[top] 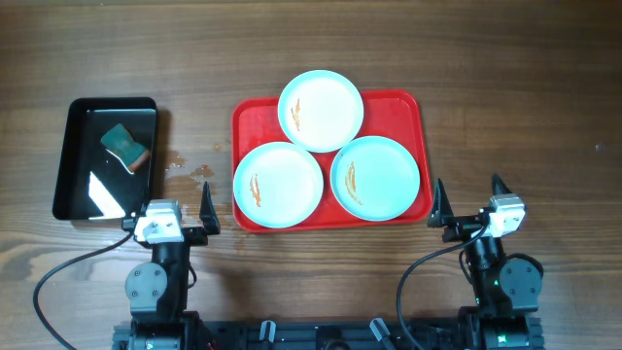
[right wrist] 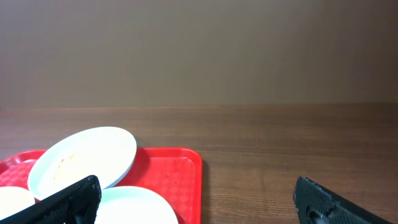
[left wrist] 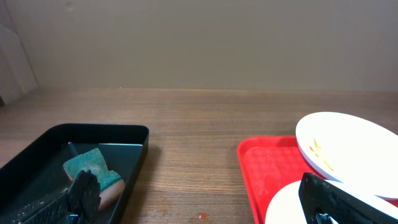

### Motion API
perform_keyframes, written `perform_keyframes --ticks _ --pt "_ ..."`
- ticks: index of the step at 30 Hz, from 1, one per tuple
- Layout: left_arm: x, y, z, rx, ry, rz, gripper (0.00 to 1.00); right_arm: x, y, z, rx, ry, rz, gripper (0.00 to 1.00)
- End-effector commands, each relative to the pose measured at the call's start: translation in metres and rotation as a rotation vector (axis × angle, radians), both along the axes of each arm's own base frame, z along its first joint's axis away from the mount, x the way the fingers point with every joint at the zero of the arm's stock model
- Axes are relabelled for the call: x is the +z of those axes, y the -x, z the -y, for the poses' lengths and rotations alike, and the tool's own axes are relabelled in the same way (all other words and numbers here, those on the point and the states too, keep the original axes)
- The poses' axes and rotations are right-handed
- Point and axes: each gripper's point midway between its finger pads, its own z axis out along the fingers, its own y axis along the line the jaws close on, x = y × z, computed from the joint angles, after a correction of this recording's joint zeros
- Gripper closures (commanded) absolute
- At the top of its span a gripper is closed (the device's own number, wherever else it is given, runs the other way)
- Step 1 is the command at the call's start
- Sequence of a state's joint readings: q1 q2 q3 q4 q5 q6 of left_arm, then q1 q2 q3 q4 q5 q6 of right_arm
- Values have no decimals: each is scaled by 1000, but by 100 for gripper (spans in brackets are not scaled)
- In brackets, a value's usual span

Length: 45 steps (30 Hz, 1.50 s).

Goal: Clean dirty plates on tray and stack at the side

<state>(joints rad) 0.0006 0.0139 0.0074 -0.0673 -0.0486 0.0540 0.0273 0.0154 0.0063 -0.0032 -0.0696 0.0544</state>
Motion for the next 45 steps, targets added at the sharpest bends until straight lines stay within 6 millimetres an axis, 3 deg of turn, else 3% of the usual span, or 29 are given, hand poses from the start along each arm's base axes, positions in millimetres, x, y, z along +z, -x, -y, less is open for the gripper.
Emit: perform_keyframes --ticks 1,19,21,22,24,26,30,33,38,45 --pt "1 0 -2 16 8 5 0 2 0 4 -20 9 12 0" --pt "1 0 -2 14 11 8 0 2 0 4 -20 9 11 0" --pt "18 0 21 -120 57 76 0 2 0 4 -20 9 11 0" --pt "27 3 43 -250 104 105 0 2 0 4 -20 9 11 0" --pt "37 20 89 -537 164 120 0 2 0 4 -20 9 11 0" --pt "57 44 120 -763 126 193 0 2 0 4 -20 9 11 0" --pt "92 81 144 -973 0 381 0 2 0 4 -20 9 11 0" --pt "113 87 140 -942 -41 492 0 2 0 4 -20 9 12 0" --pt "148 50 80 -537 184 547 0 2 0 4 -20 9 11 0" --pt "145 1 24 -142 270 179 0 2 0 4 -20 9 12 0"
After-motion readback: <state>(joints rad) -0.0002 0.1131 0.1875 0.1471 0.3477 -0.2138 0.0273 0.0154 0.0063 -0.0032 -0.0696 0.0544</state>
